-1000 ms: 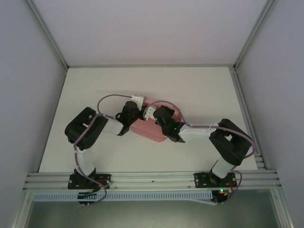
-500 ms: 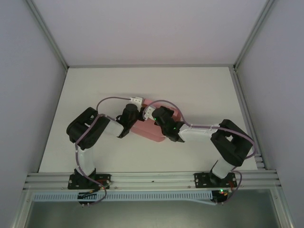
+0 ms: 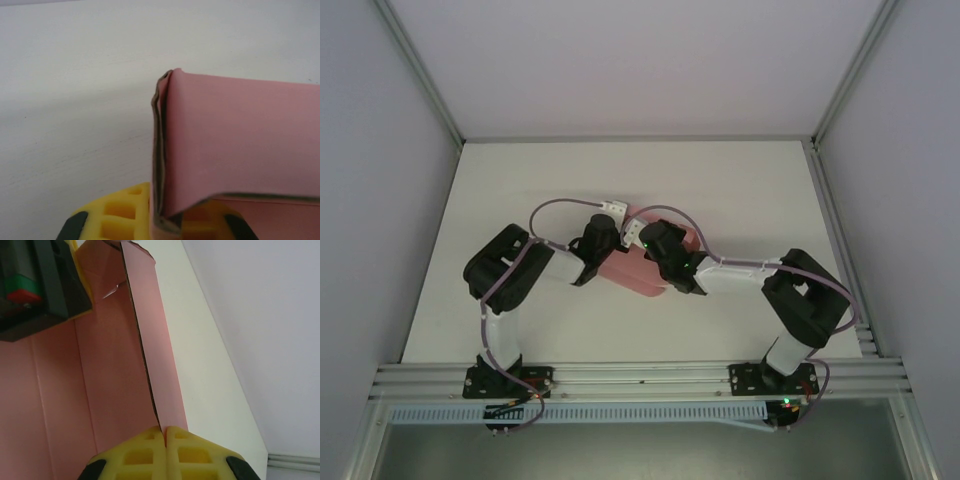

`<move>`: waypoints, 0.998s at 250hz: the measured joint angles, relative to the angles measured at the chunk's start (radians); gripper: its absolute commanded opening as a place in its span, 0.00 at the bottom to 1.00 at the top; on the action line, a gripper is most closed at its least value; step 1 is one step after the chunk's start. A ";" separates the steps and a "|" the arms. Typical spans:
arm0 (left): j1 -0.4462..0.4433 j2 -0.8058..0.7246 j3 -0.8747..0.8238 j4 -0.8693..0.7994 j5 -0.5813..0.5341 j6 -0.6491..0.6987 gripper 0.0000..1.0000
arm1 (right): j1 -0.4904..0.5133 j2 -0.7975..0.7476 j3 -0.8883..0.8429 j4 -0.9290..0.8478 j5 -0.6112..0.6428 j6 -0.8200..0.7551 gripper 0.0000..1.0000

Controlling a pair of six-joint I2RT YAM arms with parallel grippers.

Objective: Assemble paper box

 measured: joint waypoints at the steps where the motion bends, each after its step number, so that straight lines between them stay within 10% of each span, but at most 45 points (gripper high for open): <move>1: 0.000 0.000 0.001 -0.001 -0.001 -0.001 0.00 | 0.000 0.000 0.000 0.000 0.000 0.000 0.00; 87: -0.030 -0.032 -0.014 -0.035 -0.064 -0.031 0.00 | -0.007 -0.050 -0.033 -0.013 -0.011 0.035 0.00; 152: -0.030 -0.133 -0.056 -0.126 -0.102 -0.014 0.00 | -0.031 -0.159 -0.044 -0.097 -0.041 0.159 0.68; 166: -0.040 -0.160 -0.056 -0.150 -0.111 -0.014 0.00 | -0.035 -0.197 -0.044 -0.100 -0.057 0.189 0.99; 250: -0.061 -0.296 -0.063 -0.263 -0.154 -0.060 0.00 | -0.129 -0.615 -0.084 -0.119 -0.175 0.423 1.00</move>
